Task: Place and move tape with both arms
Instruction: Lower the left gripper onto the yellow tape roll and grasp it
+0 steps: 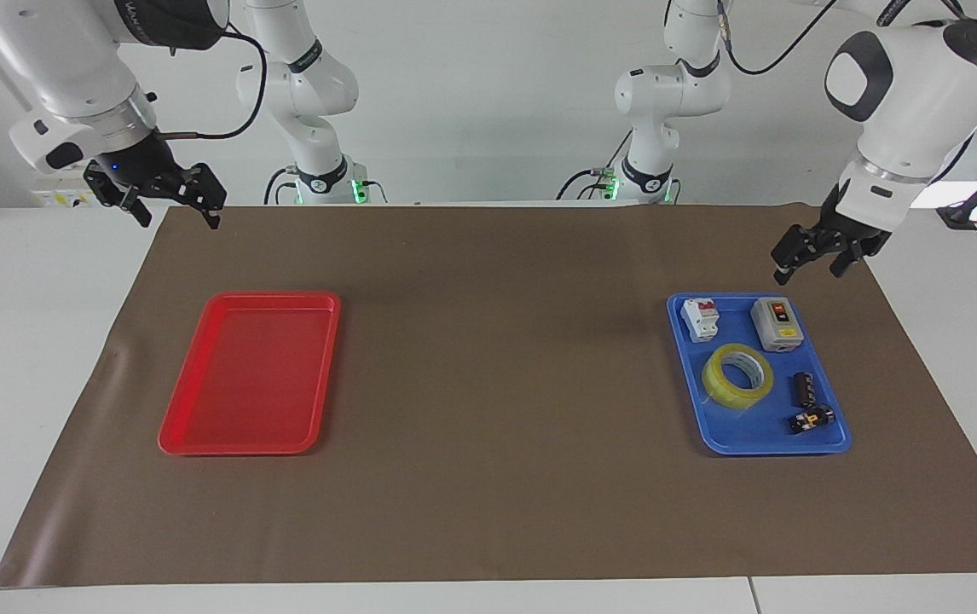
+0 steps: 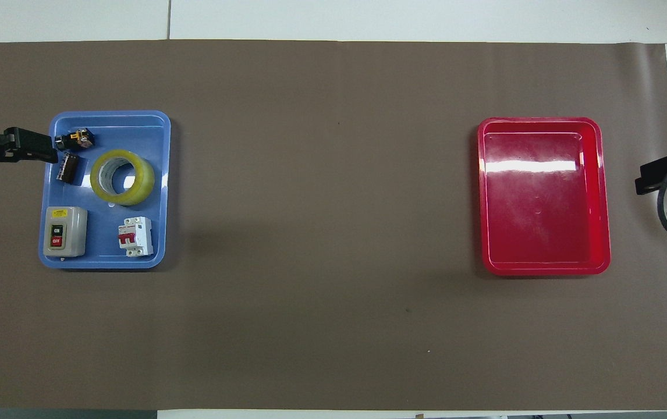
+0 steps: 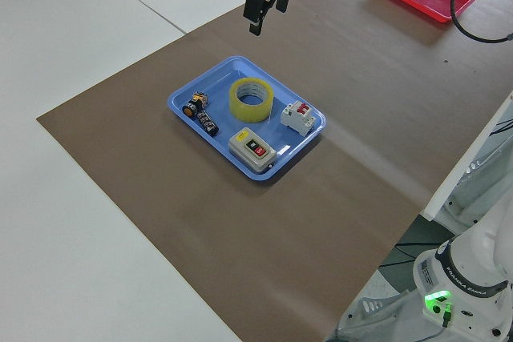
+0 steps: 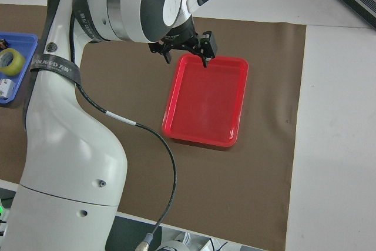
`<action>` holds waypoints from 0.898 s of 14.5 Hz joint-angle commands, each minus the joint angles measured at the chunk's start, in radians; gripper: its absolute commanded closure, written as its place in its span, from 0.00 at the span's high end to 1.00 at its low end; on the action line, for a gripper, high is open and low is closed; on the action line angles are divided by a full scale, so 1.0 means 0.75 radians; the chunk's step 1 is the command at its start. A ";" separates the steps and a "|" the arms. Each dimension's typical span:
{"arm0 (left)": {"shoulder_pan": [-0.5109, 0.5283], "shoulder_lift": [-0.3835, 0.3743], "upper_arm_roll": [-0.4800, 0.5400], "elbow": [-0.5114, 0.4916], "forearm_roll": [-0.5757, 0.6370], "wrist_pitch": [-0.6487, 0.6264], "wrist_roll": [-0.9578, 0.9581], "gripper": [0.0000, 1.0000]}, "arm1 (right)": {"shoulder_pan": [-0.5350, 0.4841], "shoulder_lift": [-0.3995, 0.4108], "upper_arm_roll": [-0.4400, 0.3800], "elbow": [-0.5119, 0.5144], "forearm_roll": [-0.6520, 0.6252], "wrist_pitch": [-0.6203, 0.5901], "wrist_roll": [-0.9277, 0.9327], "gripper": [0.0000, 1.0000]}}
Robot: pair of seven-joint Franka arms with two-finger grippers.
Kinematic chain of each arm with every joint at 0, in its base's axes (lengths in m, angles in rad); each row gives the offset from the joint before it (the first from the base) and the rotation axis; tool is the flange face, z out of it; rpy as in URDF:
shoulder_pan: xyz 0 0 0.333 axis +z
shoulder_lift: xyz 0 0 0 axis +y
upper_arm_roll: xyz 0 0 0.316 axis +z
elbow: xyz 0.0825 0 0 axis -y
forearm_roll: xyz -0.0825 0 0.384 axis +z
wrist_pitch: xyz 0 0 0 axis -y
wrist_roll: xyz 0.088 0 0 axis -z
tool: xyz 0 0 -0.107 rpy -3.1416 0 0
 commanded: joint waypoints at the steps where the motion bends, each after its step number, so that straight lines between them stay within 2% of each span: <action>1: 0.047 0.111 0.003 -0.030 -0.004 0.148 0.068 1.00 | -0.009 -0.014 0.001 -0.009 0.023 0.011 0.007 1.00; 3: 0.050 0.171 0.003 -0.036 -0.004 0.195 0.070 1.00 | -0.009 -0.014 0.001 -0.009 0.023 0.011 0.007 1.00; 7: 0.076 0.204 0.001 -0.234 0.000 0.459 0.086 1.00 | -0.009 -0.014 0.001 -0.009 0.023 0.011 0.007 1.00; 10: 0.076 0.267 0.001 -0.267 -0.002 0.537 0.078 1.00 | -0.009 -0.014 0.001 -0.009 0.023 0.011 0.007 1.00; 13: 0.074 0.310 0.001 -0.281 -0.002 0.566 0.062 0.90 | -0.009 -0.014 0.001 -0.009 0.023 0.011 0.007 1.00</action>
